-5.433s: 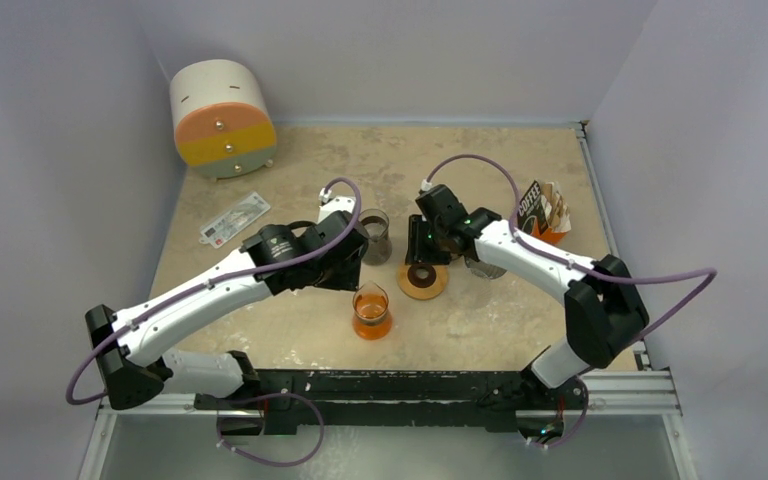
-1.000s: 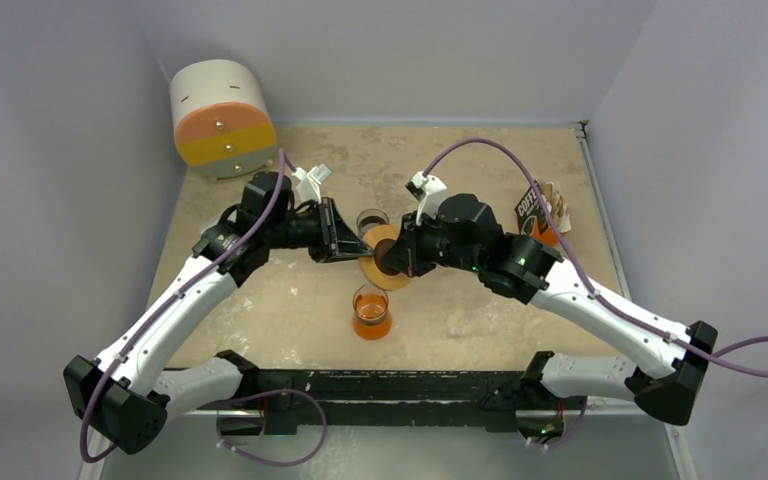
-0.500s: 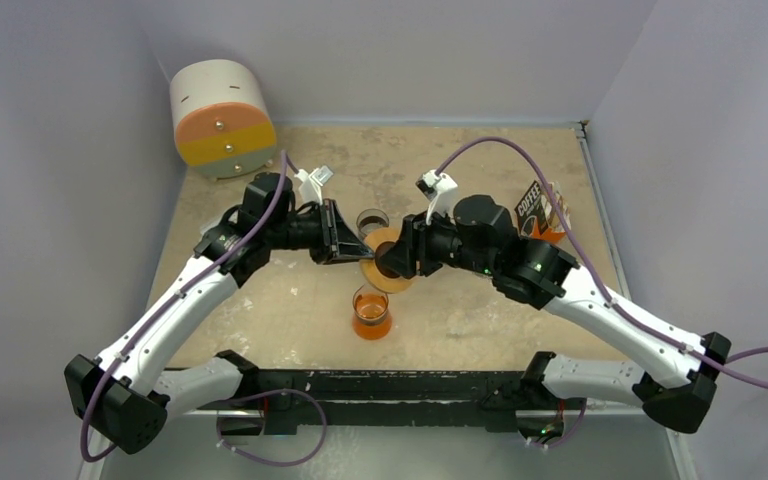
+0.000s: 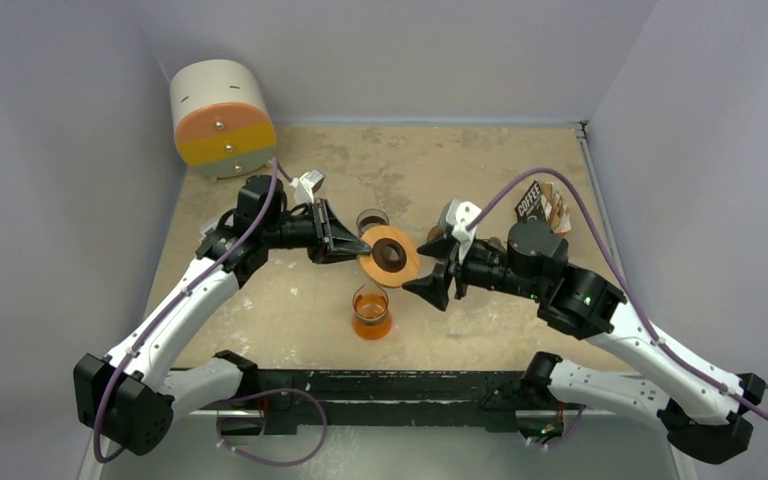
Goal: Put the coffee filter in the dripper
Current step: Adjust the dripper holder.
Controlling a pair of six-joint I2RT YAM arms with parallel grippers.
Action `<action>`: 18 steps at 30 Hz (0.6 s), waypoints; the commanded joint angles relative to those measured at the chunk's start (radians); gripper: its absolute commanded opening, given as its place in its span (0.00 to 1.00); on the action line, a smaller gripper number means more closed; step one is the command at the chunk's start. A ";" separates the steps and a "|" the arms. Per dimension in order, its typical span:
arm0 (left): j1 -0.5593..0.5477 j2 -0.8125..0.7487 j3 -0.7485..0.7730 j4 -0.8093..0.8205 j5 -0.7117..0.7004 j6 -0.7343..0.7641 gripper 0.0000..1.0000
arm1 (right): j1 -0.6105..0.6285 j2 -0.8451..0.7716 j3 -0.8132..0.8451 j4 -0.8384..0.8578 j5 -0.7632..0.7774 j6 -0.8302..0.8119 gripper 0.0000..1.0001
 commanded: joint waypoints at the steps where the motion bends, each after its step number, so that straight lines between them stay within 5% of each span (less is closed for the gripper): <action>1: 0.015 -0.009 -0.028 0.163 0.095 -0.148 0.00 | 0.007 -0.086 -0.116 0.092 -0.179 -0.334 0.73; 18: 0.047 -0.054 -0.266 0.647 0.152 -0.675 0.00 | 0.009 -0.256 -0.311 0.223 -0.160 -0.786 0.62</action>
